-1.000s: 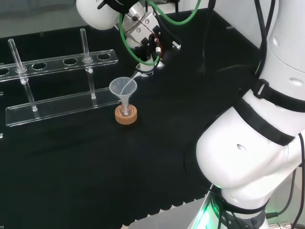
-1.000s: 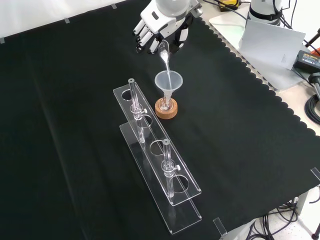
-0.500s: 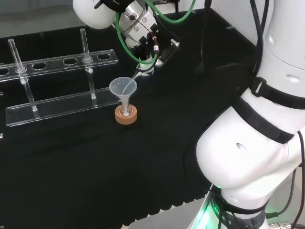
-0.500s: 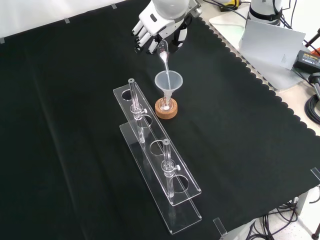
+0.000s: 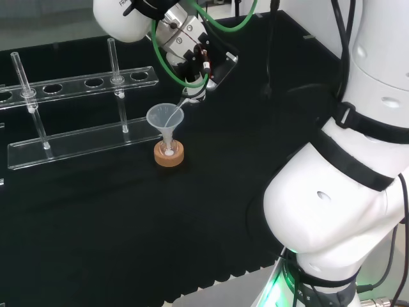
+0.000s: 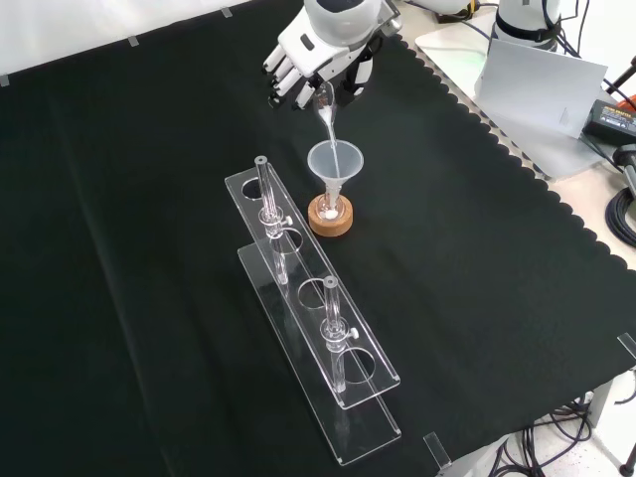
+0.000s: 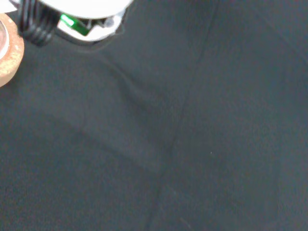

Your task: Pour all the NaCl from the weighing funnel into the round-bottom flask.

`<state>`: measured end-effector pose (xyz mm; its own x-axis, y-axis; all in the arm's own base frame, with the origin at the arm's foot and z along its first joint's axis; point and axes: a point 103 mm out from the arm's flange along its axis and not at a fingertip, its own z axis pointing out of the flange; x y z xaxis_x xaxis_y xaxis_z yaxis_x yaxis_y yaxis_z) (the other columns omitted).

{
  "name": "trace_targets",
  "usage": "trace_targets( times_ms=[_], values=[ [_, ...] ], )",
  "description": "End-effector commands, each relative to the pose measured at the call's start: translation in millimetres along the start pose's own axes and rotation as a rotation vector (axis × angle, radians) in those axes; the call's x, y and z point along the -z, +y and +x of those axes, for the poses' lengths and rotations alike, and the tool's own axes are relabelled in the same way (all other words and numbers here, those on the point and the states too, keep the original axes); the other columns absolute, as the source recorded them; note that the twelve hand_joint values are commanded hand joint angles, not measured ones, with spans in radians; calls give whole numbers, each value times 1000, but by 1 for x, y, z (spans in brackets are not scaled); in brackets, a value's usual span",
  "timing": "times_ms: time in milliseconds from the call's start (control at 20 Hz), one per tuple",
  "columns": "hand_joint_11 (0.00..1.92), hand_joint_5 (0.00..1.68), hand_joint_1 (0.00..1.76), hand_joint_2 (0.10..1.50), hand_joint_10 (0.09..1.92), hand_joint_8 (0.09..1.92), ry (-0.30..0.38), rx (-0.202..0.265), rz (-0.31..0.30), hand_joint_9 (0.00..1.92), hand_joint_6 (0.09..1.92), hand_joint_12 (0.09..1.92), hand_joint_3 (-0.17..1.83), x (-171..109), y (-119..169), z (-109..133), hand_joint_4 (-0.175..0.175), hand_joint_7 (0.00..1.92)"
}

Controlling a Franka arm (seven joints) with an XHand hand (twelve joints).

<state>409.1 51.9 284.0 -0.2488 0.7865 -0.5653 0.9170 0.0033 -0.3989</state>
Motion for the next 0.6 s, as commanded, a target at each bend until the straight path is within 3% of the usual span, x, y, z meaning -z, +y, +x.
trace_targets(
  times_ms=[50, 600],
  values=[
    [539, 1239, 1119, 637, 480, 643, -19, -4, 16, 731, 759, 1257, 717, 5, 0, 3, 175, 408],
    [534, 1241, 1120, 636, 481, 640, -54, -12, 48, 724, 757, 1256, 719, 15, -1, 4, 175, 396]
  ],
)
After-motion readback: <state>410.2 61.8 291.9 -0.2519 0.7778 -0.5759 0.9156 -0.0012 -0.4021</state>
